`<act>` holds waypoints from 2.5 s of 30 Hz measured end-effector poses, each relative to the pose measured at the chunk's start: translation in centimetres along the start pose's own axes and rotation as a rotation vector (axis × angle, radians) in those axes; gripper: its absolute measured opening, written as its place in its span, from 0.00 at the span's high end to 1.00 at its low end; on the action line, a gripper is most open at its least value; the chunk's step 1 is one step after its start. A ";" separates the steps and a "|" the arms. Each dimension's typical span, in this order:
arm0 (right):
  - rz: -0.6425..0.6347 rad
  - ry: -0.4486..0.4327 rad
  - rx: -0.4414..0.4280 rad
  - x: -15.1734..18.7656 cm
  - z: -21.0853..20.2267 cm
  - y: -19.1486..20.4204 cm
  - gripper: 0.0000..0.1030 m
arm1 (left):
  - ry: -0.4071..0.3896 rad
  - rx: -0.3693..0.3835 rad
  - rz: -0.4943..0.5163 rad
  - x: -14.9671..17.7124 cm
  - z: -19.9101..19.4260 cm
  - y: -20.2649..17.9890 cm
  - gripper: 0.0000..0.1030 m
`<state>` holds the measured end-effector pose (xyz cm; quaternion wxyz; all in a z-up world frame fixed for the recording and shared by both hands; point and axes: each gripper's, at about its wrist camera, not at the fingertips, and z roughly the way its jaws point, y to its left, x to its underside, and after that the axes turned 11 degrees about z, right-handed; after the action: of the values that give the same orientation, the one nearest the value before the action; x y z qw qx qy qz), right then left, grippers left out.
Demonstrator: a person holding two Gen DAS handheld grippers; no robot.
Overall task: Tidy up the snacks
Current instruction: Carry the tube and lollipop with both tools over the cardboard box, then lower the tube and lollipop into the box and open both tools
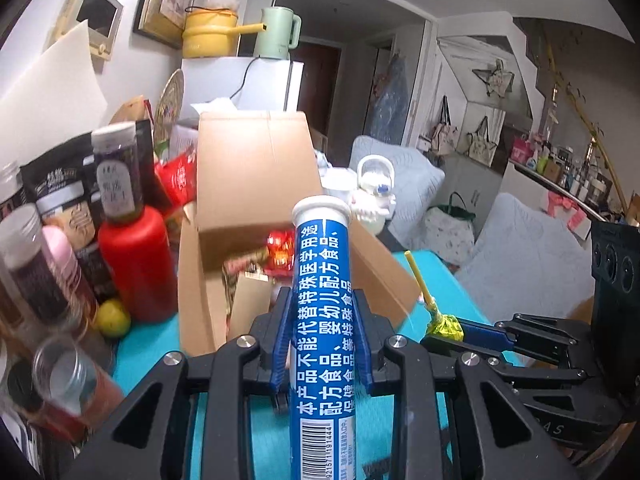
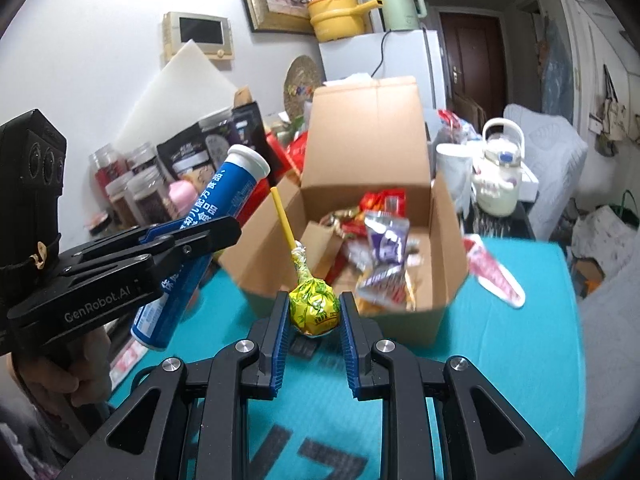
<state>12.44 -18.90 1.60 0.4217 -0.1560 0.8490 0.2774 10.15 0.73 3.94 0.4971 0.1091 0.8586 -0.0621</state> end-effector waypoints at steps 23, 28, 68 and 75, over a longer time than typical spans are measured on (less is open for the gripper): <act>-0.001 -0.054 0.003 -9.9 8.3 -2.9 0.77 | -0.084 -0.057 -0.013 -6.6 8.9 4.6 0.73; 0.035 -0.015 0.007 -10.2 10.9 -4.1 0.77 | -0.018 -0.054 -0.028 -6.1 11.9 5.5 0.73; 0.162 0.239 0.076 -7.3 19.5 -8.2 0.64 | 0.431 -0.106 0.016 -1.6 23.3 6.1 0.73; 0.166 0.233 0.110 -7.4 18.7 -8.0 0.64 | 0.422 -0.123 0.015 -2.1 22.4 5.6 0.60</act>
<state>32.62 -13.77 -4.36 0.3040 -0.0929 0.9160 0.2447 31.32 1.07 -5.38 0.3123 0.0957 0.9450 0.0183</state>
